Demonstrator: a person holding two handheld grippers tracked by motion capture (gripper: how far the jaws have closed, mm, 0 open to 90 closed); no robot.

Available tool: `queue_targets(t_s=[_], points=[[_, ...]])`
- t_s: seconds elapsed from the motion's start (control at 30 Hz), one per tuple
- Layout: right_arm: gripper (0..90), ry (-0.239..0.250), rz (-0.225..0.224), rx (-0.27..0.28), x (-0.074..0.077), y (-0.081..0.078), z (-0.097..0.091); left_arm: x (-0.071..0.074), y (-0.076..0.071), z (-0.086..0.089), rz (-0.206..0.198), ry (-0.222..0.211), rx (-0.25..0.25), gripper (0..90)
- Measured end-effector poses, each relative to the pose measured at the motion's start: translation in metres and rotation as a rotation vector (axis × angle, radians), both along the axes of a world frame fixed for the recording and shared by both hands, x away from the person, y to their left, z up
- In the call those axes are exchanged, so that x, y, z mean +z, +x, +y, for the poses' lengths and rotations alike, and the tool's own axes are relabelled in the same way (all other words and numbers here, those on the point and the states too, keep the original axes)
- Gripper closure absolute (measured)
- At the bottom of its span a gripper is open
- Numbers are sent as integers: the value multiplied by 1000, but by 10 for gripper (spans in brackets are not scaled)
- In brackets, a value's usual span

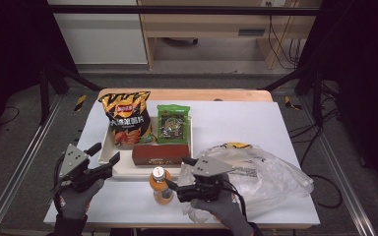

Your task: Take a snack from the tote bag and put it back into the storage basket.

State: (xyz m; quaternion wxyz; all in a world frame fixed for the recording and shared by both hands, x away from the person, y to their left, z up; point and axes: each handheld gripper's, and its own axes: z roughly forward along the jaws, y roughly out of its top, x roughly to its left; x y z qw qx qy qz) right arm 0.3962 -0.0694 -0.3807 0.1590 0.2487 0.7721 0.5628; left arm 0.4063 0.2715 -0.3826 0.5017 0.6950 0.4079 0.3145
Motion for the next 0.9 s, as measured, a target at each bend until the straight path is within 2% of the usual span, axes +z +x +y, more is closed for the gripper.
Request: queue_targets(t_s=[0.13,0.27,0.43,0.53,0.6,0.9], points=[[216,38,-19,-59,7,0,-27,-4,-6,-6,10,-6,-23,282],[238,66,-29,-148,9,1,-56,-11,-14,-10,25,-12,-52,281],[250,62,-30,-230,6,3,-81,-17,-23,-16,30,-5,-95,271],[249,32,-43,-294,4,5,-95,-19,-27,-21,29,0,-123,261],[249,31,-48,-324,4,6,-103,-20,-30,-26,32,4,-141,255],[249,24,-34,-403,-1,11,-127,-24,-42,-47,47,39,-211,233]])
